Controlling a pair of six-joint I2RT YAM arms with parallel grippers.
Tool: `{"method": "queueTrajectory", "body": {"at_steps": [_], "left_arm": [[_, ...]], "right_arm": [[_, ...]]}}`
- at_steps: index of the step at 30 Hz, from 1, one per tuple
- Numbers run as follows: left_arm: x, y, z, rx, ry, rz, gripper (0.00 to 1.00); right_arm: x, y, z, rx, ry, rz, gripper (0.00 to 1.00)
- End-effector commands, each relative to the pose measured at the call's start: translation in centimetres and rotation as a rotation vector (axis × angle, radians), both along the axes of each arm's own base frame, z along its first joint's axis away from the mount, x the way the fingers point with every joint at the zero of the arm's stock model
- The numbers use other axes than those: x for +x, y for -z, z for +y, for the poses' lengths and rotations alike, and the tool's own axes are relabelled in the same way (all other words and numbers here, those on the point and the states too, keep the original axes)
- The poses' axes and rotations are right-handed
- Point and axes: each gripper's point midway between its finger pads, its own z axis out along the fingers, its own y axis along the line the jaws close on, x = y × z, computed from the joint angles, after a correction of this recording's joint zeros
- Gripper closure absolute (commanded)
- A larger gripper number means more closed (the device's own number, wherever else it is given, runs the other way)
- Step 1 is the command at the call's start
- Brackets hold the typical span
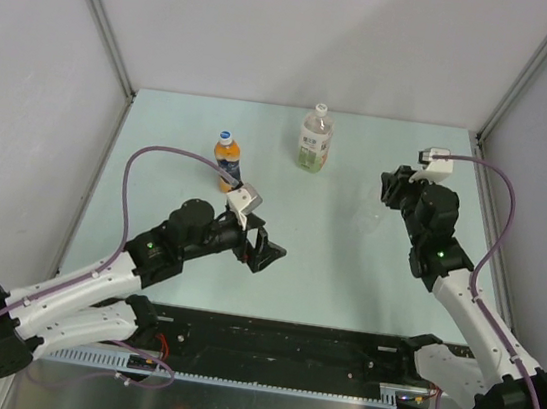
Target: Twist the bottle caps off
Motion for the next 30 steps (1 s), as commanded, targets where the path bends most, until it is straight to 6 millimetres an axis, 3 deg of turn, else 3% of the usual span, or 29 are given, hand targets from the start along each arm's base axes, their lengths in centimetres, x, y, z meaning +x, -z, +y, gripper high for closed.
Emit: {"method": "queueTrajectory", "body": {"at_steps": [1, 11, 26, 30], "left_arm": [[0.0, -0.3, -0.2, -0.005, 0.007, -0.015, 0.0], [0.1, 0.7, -0.8, 0.021, 0.03, 0.009, 0.0], [-0.9, 0.9, -0.3, 0.005, 0.048, 0.012, 0.01], [-1.0, 1.1, -0.1, 0.007, 0.049, 0.009, 0.01]], "right_arm": [[0.1, -3.0, -1.2, -0.035, 0.038, -0.148, 1.0], [0.7, -1.4, -1.9, -0.08, 0.075, -0.133, 1.0], [2.6, 5.7, -5.7, -0.064, 0.321, -0.003, 1.0], [2.7, 6.7, -6.7, -0.065, 0.375, 0.024, 1.0]]}}
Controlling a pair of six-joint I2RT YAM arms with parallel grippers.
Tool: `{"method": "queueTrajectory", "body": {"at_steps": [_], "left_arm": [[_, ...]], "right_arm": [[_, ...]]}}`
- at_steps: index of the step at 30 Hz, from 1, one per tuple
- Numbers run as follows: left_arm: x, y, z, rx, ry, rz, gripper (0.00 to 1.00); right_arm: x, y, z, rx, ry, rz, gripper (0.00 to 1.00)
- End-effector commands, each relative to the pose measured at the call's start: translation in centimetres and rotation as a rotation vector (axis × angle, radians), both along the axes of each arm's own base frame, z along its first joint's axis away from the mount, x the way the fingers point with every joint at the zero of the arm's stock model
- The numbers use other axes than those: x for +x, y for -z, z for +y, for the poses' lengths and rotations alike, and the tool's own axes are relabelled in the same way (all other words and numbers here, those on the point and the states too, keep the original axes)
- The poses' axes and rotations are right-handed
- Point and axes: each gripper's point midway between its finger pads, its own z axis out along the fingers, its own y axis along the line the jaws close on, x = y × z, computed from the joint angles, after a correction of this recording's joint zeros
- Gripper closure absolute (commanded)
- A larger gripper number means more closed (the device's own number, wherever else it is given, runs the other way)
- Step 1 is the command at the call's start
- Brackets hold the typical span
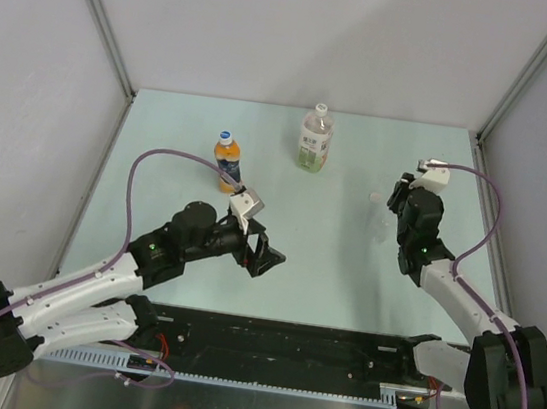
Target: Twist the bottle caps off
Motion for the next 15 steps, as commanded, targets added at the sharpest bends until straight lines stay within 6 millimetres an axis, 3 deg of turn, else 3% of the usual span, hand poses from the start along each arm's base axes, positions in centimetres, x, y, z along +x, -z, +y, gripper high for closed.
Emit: {"method": "queueTrajectory", "body": {"at_steps": [1, 9, 10, 13, 15], "left_arm": [[-0.4, -0.3, 0.1, -0.013, 0.016, -0.022, 0.01], [-0.1, -0.2, 0.2, -0.004, 0.003, -0.027, 0.01], [0.0, -0.1, 0.2, -0.001, -0.004, -0.028, 0.01], [0.4, 0.2, 0.3, 0.01, -0.022, -0.025, 0.01], [0.5, 0.4, 0.4, 0.013, -0.033, -0.019, 0.01]], "right_arm": [[0.3, 0.2, -1.8, 0.022, 0.109, -0.018, 1.0], [-0.2, -0.3, -0.2, 0.017, -0.011, -0.008, 0.89], [-0.3, -0.4, 0.1, 0.018, -0.029, -0.008, 0.8], [-0.6, -0.7, 0.6, 0.029, -0.063, -0.008, 0.38], [-0.7, -1.1, 1.0, 0.036, -0.089, -0.018, 0.22]]}}
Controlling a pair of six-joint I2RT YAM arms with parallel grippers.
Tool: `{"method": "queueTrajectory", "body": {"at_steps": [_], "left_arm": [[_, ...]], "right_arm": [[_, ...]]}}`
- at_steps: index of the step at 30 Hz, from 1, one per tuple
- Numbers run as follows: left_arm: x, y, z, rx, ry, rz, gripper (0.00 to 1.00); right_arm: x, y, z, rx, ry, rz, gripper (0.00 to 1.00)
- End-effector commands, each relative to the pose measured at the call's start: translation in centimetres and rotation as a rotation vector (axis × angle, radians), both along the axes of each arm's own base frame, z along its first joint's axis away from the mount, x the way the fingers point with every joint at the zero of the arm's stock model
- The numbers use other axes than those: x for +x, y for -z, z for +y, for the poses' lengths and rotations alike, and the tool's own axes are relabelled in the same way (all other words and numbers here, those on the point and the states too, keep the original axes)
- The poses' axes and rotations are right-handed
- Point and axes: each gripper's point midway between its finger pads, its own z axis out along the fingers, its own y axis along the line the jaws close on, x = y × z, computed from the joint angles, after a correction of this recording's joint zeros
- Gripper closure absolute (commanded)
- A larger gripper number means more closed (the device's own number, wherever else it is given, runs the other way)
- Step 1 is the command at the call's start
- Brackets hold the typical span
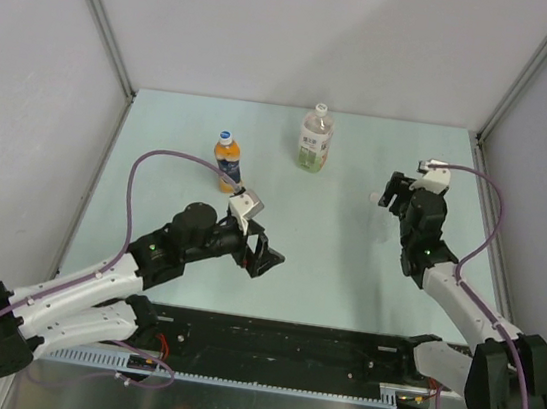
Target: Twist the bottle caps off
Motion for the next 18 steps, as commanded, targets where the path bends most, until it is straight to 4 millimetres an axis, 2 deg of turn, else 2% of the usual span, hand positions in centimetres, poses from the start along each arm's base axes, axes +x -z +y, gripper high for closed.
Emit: {"method": "queueTrajectory", "body": {"at_steps": [1, 3, 5, 11, 18], "left_arm": [[0.6, 0.0, 0.2, 0.005, -0.029, -0.02, 0.0], [0.7, 0.2, 0.2, 0.009, -0.04, -0.016, 0.01], [0.9, 0.3, 0.4, 0.013, -0.051, -0.015, 0.01], [1.1, 0.5, 0.6, 0.014, -0.073, -0.012, 0.0], [1.5, 0.4, 0.7, 0.018, -0.098, -0.015, 0.01]], "right_arm": [[-0.6, -1.3, 0.9, 0.014, -0.071, -0.031, 0.18], [-0.9, -2.2, 1.1, 0.026, -0.082, -0.054, 0.06], [-1.3, -3.3, 1.1, 0.043, -0.089, -0.083, 0.02], [-2.8, -7.1, 1.3, 0.095, -0.113, -0.173, 0.01], [-3.9, -9.0, 1.6, 0.145, -0.134, -0.197, 0.01]]}}
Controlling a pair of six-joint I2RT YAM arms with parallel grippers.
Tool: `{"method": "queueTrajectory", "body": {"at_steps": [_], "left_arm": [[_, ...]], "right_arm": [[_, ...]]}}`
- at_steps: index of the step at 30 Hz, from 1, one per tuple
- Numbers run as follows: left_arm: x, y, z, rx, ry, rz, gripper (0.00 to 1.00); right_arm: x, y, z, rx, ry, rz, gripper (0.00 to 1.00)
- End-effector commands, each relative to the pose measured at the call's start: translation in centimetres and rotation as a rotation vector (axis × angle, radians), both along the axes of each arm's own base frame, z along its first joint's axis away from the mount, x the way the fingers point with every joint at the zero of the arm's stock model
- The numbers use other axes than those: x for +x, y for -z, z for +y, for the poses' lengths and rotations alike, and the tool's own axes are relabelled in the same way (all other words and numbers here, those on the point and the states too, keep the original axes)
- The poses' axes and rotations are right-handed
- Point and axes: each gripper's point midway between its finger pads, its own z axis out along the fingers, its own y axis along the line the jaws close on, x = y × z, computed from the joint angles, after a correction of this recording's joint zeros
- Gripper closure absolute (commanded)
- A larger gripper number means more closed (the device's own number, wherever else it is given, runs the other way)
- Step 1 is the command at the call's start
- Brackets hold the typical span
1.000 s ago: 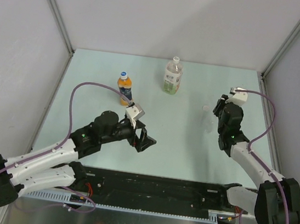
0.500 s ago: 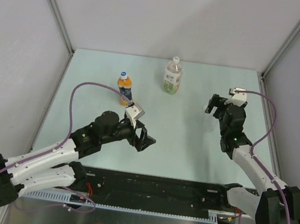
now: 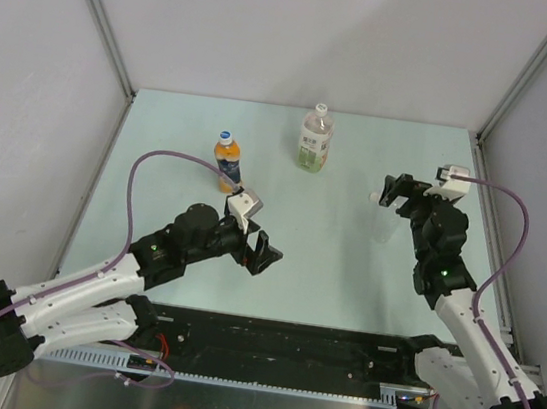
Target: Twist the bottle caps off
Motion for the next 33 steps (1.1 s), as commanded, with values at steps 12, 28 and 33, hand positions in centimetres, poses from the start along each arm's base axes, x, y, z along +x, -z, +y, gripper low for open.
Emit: {"method": "queueTrajectory", "body": {"at_steps": [12, 28, 33], "left_arm": [[1.0, -2.0, -0.2, -0.023, -0.044, -0.027, 0.0], [10.5, -7.9, 3.7, 0.073, -0.43, -0.114, 0.0], [13.9, -9.6, 7.7, 0.091, -0.599, -0.122, 0.01]], "right_arm": [[-1.9, -4.4, 2.9, 0.124, -0.173, -0.054, 0.01], [-3.2, -5.4, 5.0, 0.111, -0.308, -0.019, 0.01], [-3.5, -6.1, 5.1, 0.132, -0.321, -0.025, 0.01]]}}
